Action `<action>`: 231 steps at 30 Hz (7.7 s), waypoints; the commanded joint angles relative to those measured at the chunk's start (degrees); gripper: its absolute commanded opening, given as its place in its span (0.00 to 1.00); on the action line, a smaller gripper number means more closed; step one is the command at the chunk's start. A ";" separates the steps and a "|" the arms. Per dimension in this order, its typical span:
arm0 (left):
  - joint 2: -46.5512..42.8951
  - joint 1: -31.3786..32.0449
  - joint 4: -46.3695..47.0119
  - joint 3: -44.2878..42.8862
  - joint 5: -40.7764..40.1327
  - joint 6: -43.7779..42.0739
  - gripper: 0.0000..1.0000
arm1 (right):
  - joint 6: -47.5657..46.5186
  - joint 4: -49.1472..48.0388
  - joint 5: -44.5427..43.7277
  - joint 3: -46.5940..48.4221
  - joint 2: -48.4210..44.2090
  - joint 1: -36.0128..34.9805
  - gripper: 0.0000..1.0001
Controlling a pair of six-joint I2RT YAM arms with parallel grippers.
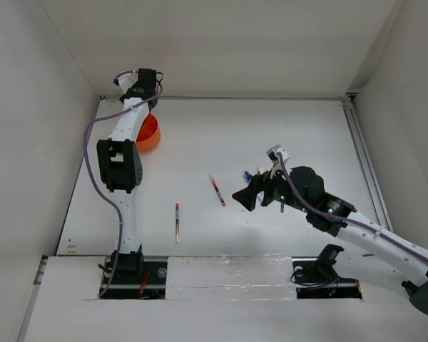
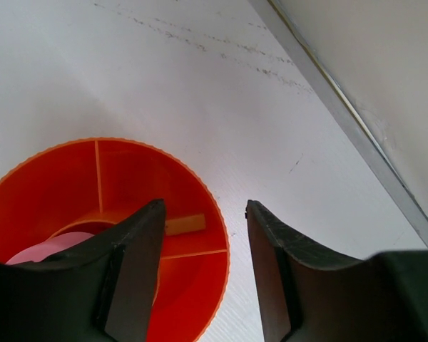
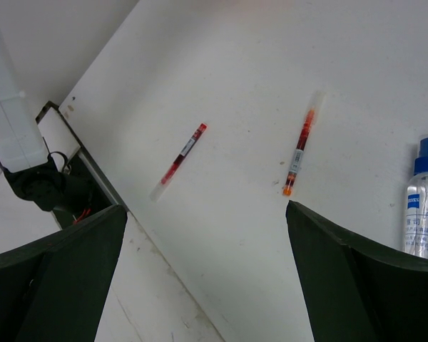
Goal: Sort the stationery into containers
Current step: Place the stationery into the container, then grab a piece of stationery with the right arm, then pass the stationery from the right arm to the left, then place the stationery into the container
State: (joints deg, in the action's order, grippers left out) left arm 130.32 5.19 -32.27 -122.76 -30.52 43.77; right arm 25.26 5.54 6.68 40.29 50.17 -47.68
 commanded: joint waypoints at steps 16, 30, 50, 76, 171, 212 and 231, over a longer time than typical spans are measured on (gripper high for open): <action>-14.81 2.63 8.10 -4.07 15.13 -13.26 1.00 | -0.65 2.19 -11.86 2.16 4.66 2.32 1.00; -38.97 2.63 13.02 16.74 38.17 -12.31 1.00 | -5.12 11.25 -18.63 11.91 21.01 13.04 1.00; -58.60 2.63 8.72 41.28 46.60 -16.00 1.00 | -9.52 12.83 -13.01 17.10 36.84 24.04 0.87; -60.19 2.63 9.33 44.36 49.33 -18.46 1.00 | -12.86 15.64 -12.74 22.72 50.11 20.79 0.77; -57.55 2.63 18.50 50.26 53.14 -15.63 0.00 | -12.51 -10.29 -1.66 34.07 32.90 -2.77 1.00; -26.97 -23.21 44.66 42.52 54.25 -33.13 0.00 | -13.04 -6.51 6.86 11.29 8.36 -2.07 1.00; -23.97 -23.21 45.98 45.06 56.64 -33.66 0.00 | -14.62 -6.51 8.00 11.30 10.03 -2.07 1.00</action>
State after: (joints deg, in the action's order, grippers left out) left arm 106.83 -17.85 10.83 -78.32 26.41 10.52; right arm 11.70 0.89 13.69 50.52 61.12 -49.21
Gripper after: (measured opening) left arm 0.266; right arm 0.999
